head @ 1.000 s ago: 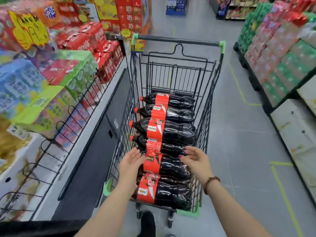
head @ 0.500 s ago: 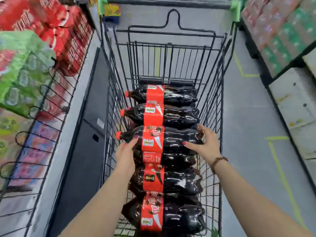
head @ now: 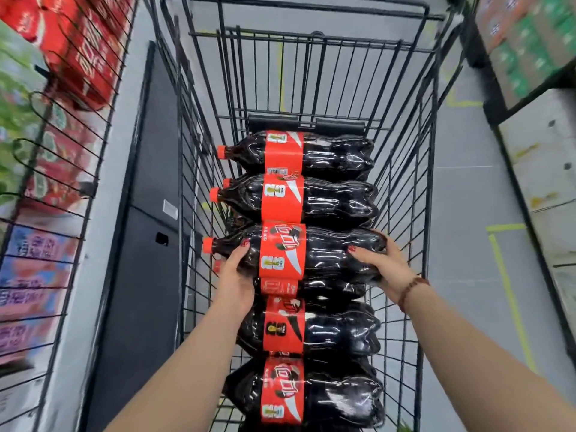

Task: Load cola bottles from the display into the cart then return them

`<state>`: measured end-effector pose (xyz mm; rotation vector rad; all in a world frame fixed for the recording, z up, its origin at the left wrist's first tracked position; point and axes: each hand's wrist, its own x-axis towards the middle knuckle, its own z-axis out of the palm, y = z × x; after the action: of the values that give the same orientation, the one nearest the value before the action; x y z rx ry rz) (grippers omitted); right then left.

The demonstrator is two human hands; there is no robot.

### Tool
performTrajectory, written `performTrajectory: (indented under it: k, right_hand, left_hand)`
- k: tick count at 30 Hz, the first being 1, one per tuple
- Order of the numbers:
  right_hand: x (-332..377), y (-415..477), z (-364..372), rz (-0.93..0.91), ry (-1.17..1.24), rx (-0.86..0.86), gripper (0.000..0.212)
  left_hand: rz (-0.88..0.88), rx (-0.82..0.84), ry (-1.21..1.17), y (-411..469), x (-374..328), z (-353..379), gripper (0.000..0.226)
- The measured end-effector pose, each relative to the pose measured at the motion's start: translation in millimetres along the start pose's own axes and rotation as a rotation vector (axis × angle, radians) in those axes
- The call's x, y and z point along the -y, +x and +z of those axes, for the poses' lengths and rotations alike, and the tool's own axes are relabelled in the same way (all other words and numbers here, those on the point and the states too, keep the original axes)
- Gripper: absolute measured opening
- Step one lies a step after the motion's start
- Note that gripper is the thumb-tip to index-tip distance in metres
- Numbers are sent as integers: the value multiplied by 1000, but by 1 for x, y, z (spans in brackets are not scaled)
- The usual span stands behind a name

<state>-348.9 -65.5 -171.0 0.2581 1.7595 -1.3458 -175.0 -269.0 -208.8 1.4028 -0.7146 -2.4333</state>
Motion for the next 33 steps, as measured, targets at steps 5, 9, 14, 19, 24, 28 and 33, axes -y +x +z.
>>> performTrajectory:
  k: [5,9,14,19,24,28,33]
  right_hand:
    - [3,-8,4,-16,74,11,86]
    - [3,-26,6,-42,109,30,79]
    - [9,-53,6,-117,156,64,74]
    - [22,-88,1,-225,168,109,86]
    - [29,-131,-7,-343,205,227,78]
    - [26,-172,-15,-412,239,339,68]
    - [19,-223,-20,-442,254,517,40]
  left_hand:
    - [-12,-17,8,-3,-2,1,35]
    - [4,-21,-31,-15,-9,-2,91]
    - [98,48,-64,-40,-15,-2,65]
    - [272,107,-104,-87,-29,11,77]
    - [463,167,-74,-153,-34,17,97]
    - [654,171,-88,-219,-29,25,95]
    - [925,166,-81,-315,-10,25,72]
